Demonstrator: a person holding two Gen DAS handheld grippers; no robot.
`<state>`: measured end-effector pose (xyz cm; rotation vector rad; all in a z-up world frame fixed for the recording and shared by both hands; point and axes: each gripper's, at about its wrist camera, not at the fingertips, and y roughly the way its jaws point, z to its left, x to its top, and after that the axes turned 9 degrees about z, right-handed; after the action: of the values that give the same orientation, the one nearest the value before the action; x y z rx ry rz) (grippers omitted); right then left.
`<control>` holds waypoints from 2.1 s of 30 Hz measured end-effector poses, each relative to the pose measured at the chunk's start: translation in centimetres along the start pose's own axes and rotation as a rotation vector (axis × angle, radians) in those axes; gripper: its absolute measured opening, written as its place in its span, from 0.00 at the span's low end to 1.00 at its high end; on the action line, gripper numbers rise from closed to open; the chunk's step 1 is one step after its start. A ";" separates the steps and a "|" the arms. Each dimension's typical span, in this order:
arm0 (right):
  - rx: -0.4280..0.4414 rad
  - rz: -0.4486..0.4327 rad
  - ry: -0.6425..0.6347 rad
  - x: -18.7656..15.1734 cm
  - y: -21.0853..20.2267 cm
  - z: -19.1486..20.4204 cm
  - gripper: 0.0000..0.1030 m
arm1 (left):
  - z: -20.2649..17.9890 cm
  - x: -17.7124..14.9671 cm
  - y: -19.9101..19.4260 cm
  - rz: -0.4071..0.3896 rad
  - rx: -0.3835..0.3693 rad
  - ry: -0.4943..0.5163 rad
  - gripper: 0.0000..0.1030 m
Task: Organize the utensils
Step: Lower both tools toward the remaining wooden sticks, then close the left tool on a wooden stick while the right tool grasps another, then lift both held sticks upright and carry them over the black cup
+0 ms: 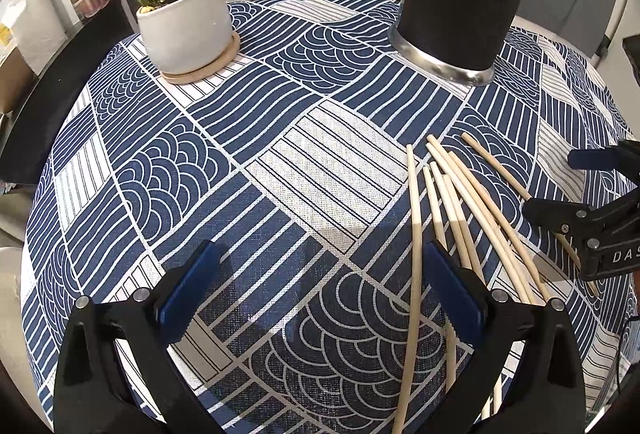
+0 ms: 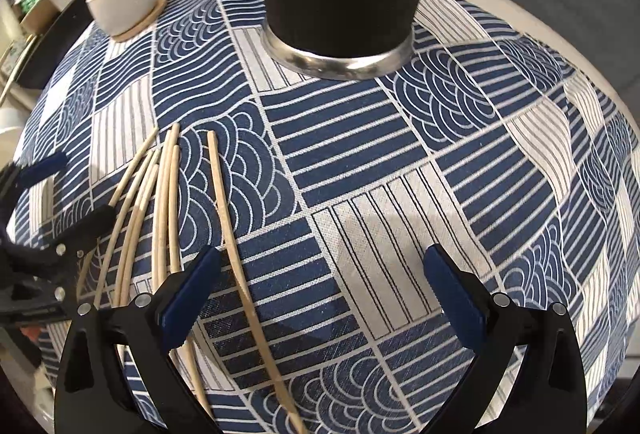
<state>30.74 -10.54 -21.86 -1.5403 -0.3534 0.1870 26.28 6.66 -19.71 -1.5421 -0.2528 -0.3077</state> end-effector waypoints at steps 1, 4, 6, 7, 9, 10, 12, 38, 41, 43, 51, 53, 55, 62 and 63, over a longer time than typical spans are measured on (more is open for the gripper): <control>0.002 0.001 0.014 -0.1 -0.2 -0.1 0.91 | 0.0 0.0 -0.1 0.003 -0.004 -0.006 0.93; 0.005 -0.008 0.026 -0.5 -1.3 0.0 0.50 | -0.3 -0.2 -0.7 0.014 -0.010 0.014 0.75; 0.006 -0.009 -0.009 -0.9 -1.7 0.8 0.23 | -0.6 -0.3 -1.2 0.012 -0.016 0.031 0.56; -0.007 -0.009 -0.029 -1.0 -1.7 1.2 0.13 | -0.6 -0.4 -1.5 0.013 -0.019 0.036 0.37; -0.022 -0.002 -0.037 -1.2 -1.8 1.1 0.07 | -0.8 -0.4 -1.8 0.030 -0.027 0.045 0.17; -0.022 0.003 -0.032 -1.3 -1.8 0.9 0.06 | -0.8 -0.4 -1.8 0.040 -0.030 0.049 0.11; -0.012 0.017 0.006 -1.7 -1.9 -0.4 0.05 | -0.6 -0.5 -1.9 0.063 -0.042 0.046 0.07; 0.173 -0.154 0.411 -14.4 -8.9 -16.9 0.05 | 3.3 -7.4 -7.9 0.122 -0.087 -0.199 0.05; 0.193 -0.210 0.406 -14.6 -10.8 -16.9 0.05 | 3.1 -7.0 -9.5 0.092 -0.100 -0.200 0.05; 0.199 -0.253 0.402 -15.1 -12.4 -17.2 0.05 | 2.5 -6.5 -10.9 0.063 -0.085 -0.174 0.05; 0.220 -0.388 0.401 -14.7 -17.0 -18.3 0.05 | -1.1 -2.5 -16.1 -0.038 -0.028 -0.030 0.05; 0.235 -0.431 0.400 -14.3 -18.4 -18.6 0.05 | -1.8 -1.2 -17.7 -0.076 -0.030 -0.007 0.05; 0.248 -0.482 0.398 -14.0 -19.7 -18.7 0.05 | -2.1 0.4 -19.4 -0.121 -0.050 -0.013 0.05; 0.291 -0.676 0.375 -12.9 -25.3 -19.1 0.05 | -4.1 5.5 -25.1 -0.305 -0.130 0.010 0.05; 0.304 -0.700 0.367 -12.7 -26.1 -19.2 0.05 | -4.4 6.5 -26.1 -0.338 -0.146 0.019 0.05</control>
<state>22.73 -33.62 2.83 -1.0485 -0.5210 -0.5604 23.13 1.89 6.93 -1.6376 -0.4870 -0.6180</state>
